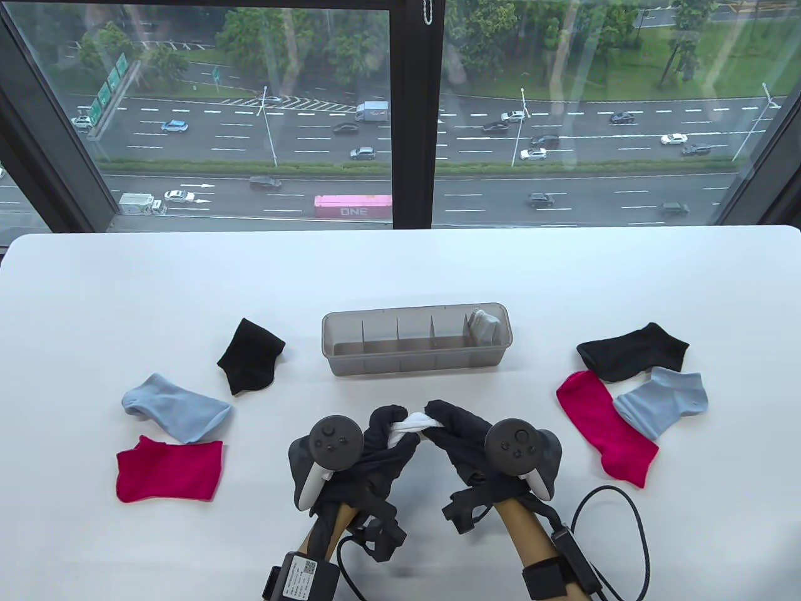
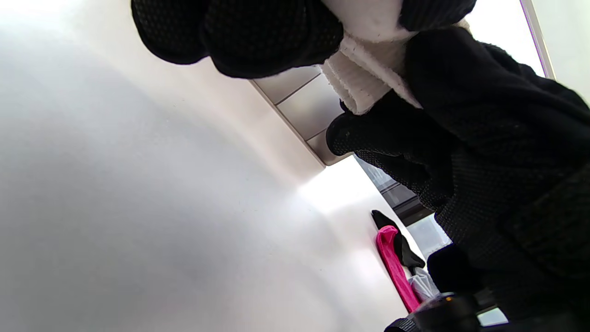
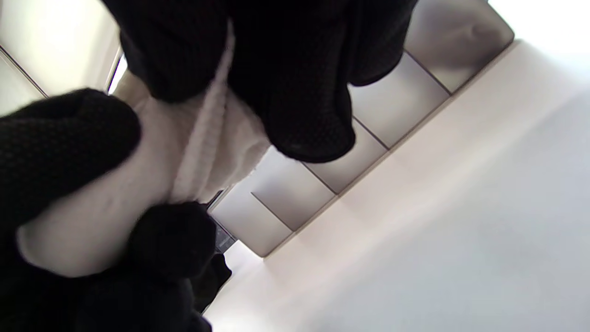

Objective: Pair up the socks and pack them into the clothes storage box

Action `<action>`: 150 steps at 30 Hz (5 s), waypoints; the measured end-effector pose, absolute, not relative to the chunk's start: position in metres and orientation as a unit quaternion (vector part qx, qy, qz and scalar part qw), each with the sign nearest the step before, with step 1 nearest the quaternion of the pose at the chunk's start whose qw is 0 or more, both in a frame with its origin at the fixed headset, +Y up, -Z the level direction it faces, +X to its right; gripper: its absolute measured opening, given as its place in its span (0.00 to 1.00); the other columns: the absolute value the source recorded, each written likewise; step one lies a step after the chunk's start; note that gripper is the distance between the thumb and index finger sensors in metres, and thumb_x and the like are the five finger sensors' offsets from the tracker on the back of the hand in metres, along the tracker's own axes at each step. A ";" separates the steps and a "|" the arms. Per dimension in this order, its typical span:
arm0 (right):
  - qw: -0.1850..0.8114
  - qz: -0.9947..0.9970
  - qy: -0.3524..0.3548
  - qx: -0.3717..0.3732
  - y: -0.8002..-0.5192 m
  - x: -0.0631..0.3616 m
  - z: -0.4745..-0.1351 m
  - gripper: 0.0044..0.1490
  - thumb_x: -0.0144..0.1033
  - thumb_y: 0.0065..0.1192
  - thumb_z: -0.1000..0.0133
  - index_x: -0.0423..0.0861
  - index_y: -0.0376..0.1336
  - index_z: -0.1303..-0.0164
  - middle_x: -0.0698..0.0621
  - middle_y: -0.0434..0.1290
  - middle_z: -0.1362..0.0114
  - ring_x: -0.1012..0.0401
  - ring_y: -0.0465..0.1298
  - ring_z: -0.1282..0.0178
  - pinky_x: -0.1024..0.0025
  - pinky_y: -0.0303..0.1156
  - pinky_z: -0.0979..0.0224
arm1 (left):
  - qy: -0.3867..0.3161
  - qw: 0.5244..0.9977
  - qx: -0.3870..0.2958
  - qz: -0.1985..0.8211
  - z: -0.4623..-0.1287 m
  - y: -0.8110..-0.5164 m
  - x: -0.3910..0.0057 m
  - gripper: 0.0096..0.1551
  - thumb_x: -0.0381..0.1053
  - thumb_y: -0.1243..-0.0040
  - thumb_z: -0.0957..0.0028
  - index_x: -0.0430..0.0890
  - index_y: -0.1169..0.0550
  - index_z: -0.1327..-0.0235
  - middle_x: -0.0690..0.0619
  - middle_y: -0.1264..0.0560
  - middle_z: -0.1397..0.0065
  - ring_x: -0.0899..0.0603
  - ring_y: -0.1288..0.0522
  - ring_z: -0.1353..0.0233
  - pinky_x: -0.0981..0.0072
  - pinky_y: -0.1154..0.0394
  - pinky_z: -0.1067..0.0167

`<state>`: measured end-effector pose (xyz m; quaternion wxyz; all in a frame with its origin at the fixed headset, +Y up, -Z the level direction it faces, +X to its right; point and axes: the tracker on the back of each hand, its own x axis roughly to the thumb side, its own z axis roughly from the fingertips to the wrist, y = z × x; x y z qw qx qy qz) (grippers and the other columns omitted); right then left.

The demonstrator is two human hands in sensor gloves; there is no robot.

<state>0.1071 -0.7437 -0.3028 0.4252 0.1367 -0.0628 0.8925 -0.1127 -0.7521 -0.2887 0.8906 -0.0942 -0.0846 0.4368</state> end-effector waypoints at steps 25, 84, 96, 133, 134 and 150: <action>0.467 0.805 0.293 0.219 -0.760 0.119 -0.320 0.22 0.50 0.56 0.32 0.52 0.65 0.32 0.42 0.61 0.19 0.42 0.59 0.17 0.38 0.50 0.13 | -0.200 0.933 -0.143 0.264 -0.277 -0.740 -0.099 0.22 0.60 0.39 0.47 0.63 0.28 0.39 0.44 0.26 0.31 0.40 0.21 0.40 0.38 0.32 0.26; 0.473 0.860 0.102 0.163 -0.747 0.098 -0.304 0.38 0.51 0.65 0.42 0.51 0.58 0.22 0.46 0.73 0.25 0.49 0.75 0.28 0.49 0.68 0.21 | -0.103 0.946 -0.008 0.308 -0.281 -0.728 -0.125 0.23 0.55 0.39 0.46 0.50 0.23 0.40 0.50 0.12 0.45 0.48 0.10 0.51 0.51 0.20 0.36; 0.393 0.892 0.095 0.201 -0.741 0.090 -0.302 0.34 0.46 0.69 0.42 0.47 0.63 0.27 0.42 0.76 0.29 0.50 0.78 0.33 0.51 0.70 0.23 | -0.136 0.915 -0.019 0.380 -0.283 -0.728 -0.128 0.24 0.55 0.38 0.46 0.62 0.24 0.35 0.49 0.20 0.33 0.45 0.17 0.40 0.46 0.25 0.29; 0.488 0.868 -0.091 -0.019 -0.685 0.150 -0.330 0.36 0.38 0.70 0.41 0.52 0.59 0.22 0.41 0.73 0.25 0.49 0.78 0.32 0.55 0.75 0.28 | -0.023 0.996 -0.065 0.055 -0.292 -0.738 -0.132 0.46 0.69 0.56 0.46 0.66 0.59 0.18 0.61 0.68 0.10 0.45 0.70 0.10 0.42 0.67 0.16; 0.479 0.872 -0.098 -0.026 -0.681 0.149 -0.333 0.36 0.39 0.69 0.40 0.52 0.58 0.21 0.41 0.73 0.25 0.50 0.78 0.32 0.55 0.75 0.27 | -0.024 0.996 -0.066 0.054 -0.292 -0.738 -0.132 0.46 0.69 0.56 0.46 0.65 0.59 0.19 0.61 0.68 0.10 0.45 0.71 0.11 0.42 0.68 0.16; 0.160 0.961 -0.178 -0.142 -0.691 0.086 -0.416 0.34 0.48 0.68 0.41 0.47 0.62 0.27 0.46 0.76 0.27 0.50 0.73 0.25 0.52 0.67 0.20 | -0.010 0.997 -0.070 0.043 -0.294 -0.740 -0.141 0.45 0.66 0.57 0.44 0.63 0.61 0.19 0.60 0.72 0.13 0.46 0.73 0.12 0.45 0.69 0.16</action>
